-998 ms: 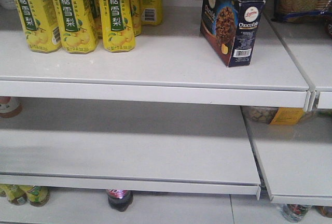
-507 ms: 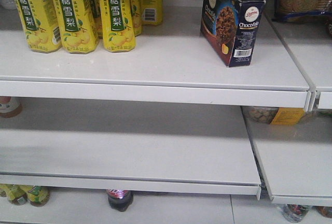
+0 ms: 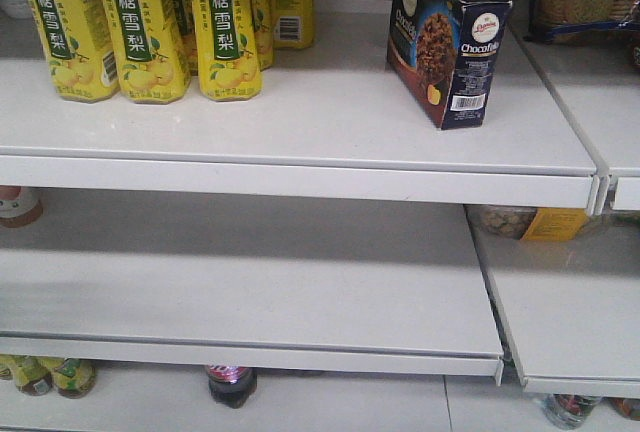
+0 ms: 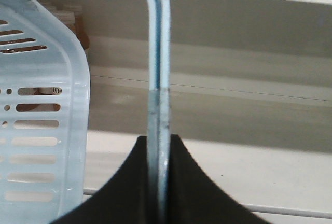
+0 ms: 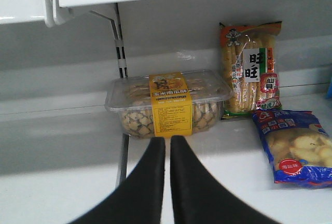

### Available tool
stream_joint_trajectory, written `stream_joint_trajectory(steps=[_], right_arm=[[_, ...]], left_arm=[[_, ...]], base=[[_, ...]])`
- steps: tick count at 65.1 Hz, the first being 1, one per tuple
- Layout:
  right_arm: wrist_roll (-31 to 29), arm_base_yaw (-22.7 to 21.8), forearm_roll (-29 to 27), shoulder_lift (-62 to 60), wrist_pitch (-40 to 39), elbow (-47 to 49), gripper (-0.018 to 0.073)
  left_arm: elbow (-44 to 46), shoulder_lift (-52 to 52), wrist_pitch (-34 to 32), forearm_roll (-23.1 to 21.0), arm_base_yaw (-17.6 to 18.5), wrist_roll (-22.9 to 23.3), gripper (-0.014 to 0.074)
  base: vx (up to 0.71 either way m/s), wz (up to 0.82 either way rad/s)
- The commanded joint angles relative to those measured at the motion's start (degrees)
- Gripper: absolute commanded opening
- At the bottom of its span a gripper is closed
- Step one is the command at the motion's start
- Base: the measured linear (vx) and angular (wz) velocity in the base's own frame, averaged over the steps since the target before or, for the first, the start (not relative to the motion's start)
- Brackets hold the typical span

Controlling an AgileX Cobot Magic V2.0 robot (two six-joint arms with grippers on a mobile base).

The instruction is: Left arm holds basket, right arm returns cookies

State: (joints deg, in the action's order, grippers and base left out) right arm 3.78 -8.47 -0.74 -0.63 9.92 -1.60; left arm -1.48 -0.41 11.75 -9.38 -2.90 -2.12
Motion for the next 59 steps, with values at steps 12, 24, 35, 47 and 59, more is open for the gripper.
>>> stream_joint_trajectory(steps=[12,24,35,47,59], right_arm=[[-0.7,-0.1,0.7,-0.7,-4.7,-1.1,-0.0006],[-0.5,-0.1,0.7,-0.7,-6.2,-1.0,-0.0006],[-0.5,-0.1,0.7,-0.7,-6.2,-1.0,-0.0006],[-0.5,-0.1,0.7,-0.7,-6.2,-1.0,-0.0006],[-0.5,-0.1,0.7,-0.7,-6.2,-1.0,-0.0006]], left_arm=[[1.2,-1.0,-5.9,0.8,0.0,-1.2,-0.0003],[1.2,-1.0,-5.9,0.8,0.0,-1.2,-0.0003],[1.2,-1.0,-5.9,0.8,0.0,-1.2,-0.0003],[1.2,-1.0,-5.9,0.8,0.0,-1.2,-0.0003],[1.2,-1.0,-5.9,0.8,0.0,-1.2,-0.0003]], base=[[0.00,0.00],[0.00,0.00],[0.00,0.00],[0.00,0.00],[0.00,0.00]])
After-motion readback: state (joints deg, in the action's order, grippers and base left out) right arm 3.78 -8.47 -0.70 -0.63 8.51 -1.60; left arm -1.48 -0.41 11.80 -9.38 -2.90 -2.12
